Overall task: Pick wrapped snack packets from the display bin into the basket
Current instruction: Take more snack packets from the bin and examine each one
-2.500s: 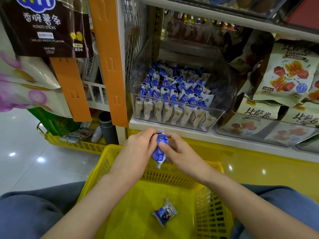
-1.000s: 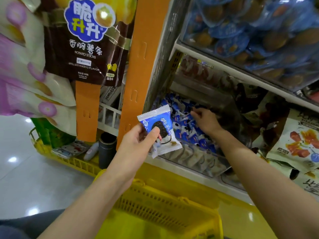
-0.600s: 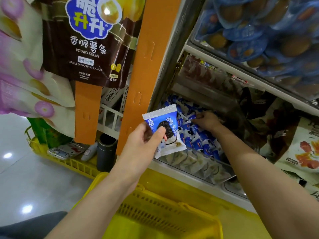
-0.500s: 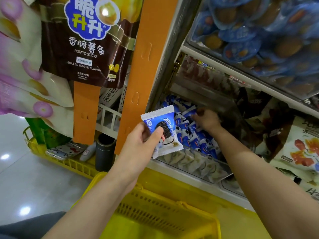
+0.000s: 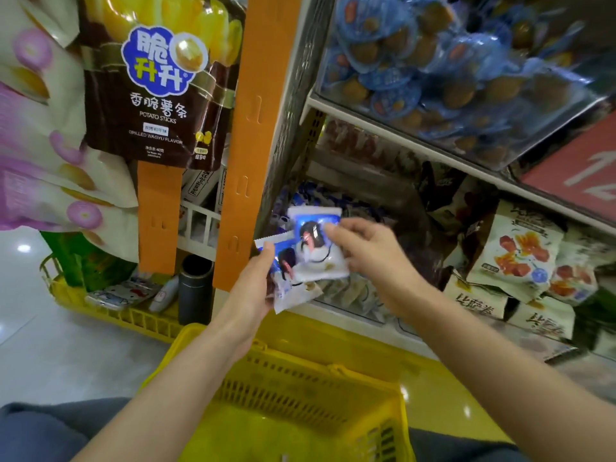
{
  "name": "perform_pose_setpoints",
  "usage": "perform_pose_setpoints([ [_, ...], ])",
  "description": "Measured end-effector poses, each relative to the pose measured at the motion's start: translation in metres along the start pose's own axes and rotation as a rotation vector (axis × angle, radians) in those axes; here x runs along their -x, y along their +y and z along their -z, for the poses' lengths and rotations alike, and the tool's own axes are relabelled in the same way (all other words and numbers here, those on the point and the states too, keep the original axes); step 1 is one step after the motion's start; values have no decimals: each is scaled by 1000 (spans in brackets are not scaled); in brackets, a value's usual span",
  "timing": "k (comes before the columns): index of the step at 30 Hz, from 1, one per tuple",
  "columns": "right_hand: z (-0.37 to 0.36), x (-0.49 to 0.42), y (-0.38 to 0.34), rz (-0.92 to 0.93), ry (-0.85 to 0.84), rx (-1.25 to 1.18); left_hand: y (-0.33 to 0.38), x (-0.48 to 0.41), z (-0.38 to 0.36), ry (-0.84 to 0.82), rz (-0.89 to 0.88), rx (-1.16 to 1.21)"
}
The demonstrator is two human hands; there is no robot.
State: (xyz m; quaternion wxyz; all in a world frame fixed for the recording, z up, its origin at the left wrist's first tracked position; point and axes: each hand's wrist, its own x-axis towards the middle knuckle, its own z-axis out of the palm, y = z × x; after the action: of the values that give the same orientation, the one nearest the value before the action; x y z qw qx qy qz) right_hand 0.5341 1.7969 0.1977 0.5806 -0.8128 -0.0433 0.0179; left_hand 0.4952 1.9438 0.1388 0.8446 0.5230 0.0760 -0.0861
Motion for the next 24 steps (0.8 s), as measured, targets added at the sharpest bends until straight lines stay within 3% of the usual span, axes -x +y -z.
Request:
perform_pose_setpoints([
  [6,-27,37,2,14,-17,85,-4,13,0,-219,-58,-13],
  [11,-17,43,3,138,28,201,-1,16,4,-222,-96,-6],
  [13,-12,41,6,81,28,238,1,16,4,-234,-86,-4],
  [16,-8,38,8,-76,-150,120,3,17,2,-248,-78,-10],
  [21,0,29,6,-83,-222,52,4,16,0,-162,-81,-130],
  [24,9,5,6,-18,-105,148,5,14,4,-99,-96,-152],
])
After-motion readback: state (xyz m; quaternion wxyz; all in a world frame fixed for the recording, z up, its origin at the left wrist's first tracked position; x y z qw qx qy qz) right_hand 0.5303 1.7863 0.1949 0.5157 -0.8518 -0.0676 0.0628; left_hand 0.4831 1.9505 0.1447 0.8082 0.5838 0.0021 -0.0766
